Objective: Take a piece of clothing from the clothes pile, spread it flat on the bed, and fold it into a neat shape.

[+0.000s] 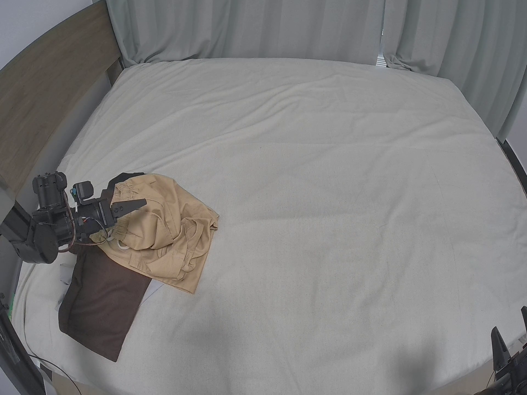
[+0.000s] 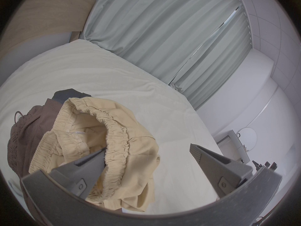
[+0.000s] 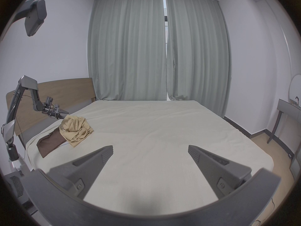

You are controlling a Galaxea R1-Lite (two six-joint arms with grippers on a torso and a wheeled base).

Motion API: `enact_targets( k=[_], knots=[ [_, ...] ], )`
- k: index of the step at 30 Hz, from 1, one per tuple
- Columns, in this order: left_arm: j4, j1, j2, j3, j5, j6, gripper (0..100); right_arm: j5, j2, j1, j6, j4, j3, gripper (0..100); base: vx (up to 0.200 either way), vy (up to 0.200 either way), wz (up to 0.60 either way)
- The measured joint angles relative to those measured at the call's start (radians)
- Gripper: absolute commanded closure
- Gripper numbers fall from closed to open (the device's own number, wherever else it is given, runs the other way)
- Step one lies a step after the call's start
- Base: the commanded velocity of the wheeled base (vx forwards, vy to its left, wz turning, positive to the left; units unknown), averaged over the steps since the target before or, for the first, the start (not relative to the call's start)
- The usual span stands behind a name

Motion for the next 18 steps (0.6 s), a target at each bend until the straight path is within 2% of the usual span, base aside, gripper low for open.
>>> enact_targets(
  k=[18],
  knots=[
    [-0.022,-0.032,0.039,-0.016,0.002,0.000,0,0.000,0.000,0.000,0.000,0.000,0.000,0,0.000,0.000,0.00]
  ],
)
